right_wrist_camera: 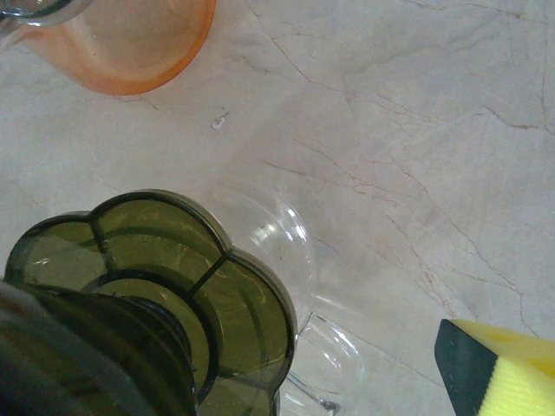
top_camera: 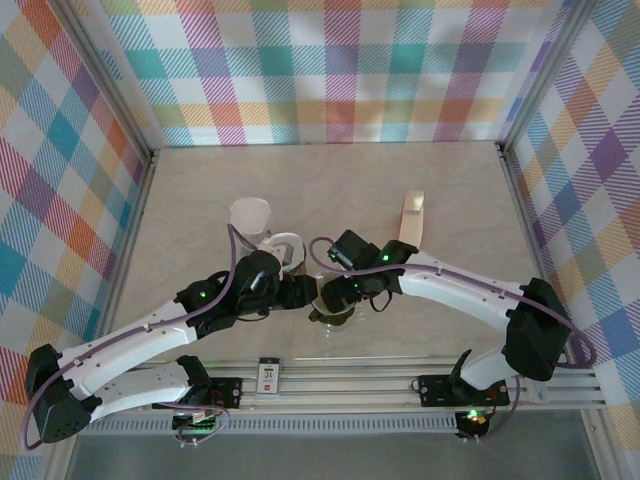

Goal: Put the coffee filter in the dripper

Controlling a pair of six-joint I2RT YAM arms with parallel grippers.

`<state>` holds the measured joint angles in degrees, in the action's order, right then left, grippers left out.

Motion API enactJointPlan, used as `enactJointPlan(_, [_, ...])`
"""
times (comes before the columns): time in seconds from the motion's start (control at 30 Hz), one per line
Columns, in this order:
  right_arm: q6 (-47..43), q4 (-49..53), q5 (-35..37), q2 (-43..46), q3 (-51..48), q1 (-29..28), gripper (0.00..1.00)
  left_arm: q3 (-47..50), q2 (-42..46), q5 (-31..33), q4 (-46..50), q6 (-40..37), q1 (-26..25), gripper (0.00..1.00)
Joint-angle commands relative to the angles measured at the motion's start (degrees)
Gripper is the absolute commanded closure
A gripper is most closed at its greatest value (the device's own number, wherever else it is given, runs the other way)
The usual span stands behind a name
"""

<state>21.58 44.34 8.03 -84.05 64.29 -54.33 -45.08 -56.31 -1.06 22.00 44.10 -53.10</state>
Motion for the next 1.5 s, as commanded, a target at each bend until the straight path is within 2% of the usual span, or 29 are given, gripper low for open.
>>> enactJointPlan(0.0, [-0.5, 0.7, -0.4, -1.1, 0.5, 0.1, 0.06, 1.0, -0.4, -0.5, -2.0, 0.3, 0.1, 0.50])
enactJointPlan(0.2, [-0.2, 0.9, -0.2, -1.3, 0.2, 0.1, 0.06, 0.8, -1.4, -0.7, -2.4, 0.3, 0.1, 0.52])
enactJointPlan(0.5, [0.1, 1.1, 0.6, -0.9, 0.5, 0.1, 0.06, 1.0, -1.0, -0.5, -1.7, 0.4, 0.1, 0.75])
enactJointPlan(0.63, [0.2, 0.8, 0.3, 0.4, 1.0, 0.1, 0.06, 1.2, -1.0, -0.5, -1.3, 0.3, 0.1, 0.80])
enactJointPlan(0.8, [0.5, -0.2, -0.2, 2.6, 1.6, 0.1, 0.06, 1.3, -1.1, -0.6, -1.4, 0.5, 0.1, 0.80])
enactJointPlan(1.27, [1.5, 0.5, 1.3, -1.1, 0.0, 0.1, 0.05, 1.8, -1.1, -0.4, -1.6, 0.7, 0.1, 0.82])
enactJointPlan(1.47, [1.0, -0.3, 0.6, 1.8, 0.8, 0.1, 0.05, 2.0, -1.0, -0.4, -1.8, 0.7, 0.1, 0.82])
